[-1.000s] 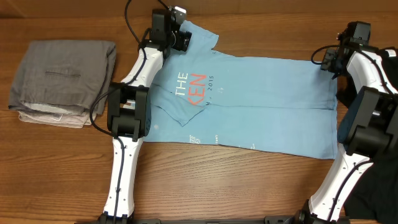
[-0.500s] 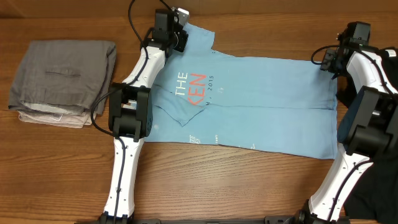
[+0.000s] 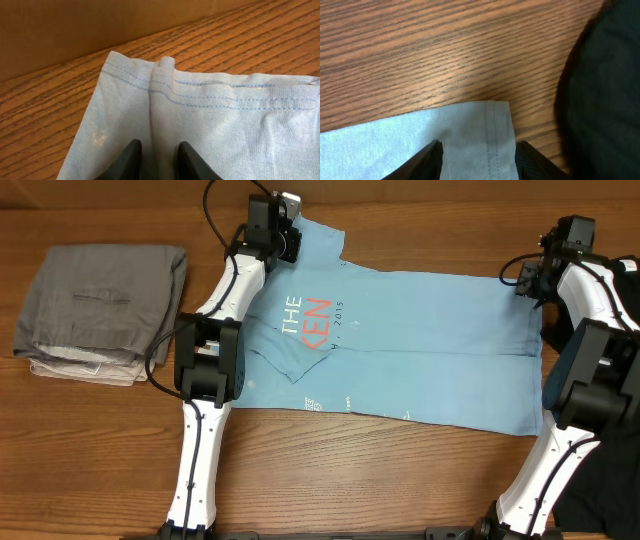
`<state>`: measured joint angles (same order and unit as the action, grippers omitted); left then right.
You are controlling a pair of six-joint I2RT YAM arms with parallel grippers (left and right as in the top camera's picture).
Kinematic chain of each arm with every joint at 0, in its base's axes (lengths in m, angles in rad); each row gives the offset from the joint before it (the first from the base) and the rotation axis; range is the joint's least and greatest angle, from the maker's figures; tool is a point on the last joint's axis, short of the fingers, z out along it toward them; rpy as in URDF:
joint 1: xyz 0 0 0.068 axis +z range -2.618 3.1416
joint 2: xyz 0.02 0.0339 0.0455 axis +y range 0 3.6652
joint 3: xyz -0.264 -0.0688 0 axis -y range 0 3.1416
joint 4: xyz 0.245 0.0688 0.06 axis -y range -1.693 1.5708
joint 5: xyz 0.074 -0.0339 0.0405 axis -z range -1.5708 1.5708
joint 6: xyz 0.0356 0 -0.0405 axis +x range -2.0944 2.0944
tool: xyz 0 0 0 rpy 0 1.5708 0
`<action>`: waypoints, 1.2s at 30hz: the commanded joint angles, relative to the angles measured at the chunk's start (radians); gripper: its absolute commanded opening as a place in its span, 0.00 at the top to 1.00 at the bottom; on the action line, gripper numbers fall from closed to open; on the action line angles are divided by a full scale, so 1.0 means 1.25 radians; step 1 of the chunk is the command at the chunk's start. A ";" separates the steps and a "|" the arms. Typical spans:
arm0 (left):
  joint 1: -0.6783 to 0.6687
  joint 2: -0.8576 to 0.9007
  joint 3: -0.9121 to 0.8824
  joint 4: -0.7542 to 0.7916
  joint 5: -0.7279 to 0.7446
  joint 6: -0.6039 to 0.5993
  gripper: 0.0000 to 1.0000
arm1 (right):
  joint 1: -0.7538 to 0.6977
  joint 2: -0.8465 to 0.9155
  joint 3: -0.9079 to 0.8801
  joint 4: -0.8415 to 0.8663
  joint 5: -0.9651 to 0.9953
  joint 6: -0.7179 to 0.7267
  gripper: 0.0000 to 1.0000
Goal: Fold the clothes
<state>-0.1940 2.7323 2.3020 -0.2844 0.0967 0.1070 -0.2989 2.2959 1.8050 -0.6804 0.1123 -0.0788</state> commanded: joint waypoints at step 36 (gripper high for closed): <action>0.017 -0.106 -0.007 -0.226 -0.020 -0.062 0.96 | 0.000 0.062 -0.010 0.029 -0.092 -0.014 0.96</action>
<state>-0.1822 2.6740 2.3100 -0.5167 0.0895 0.0685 -0.3012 2.3466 1.8004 -0.6235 0.0521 -0.1055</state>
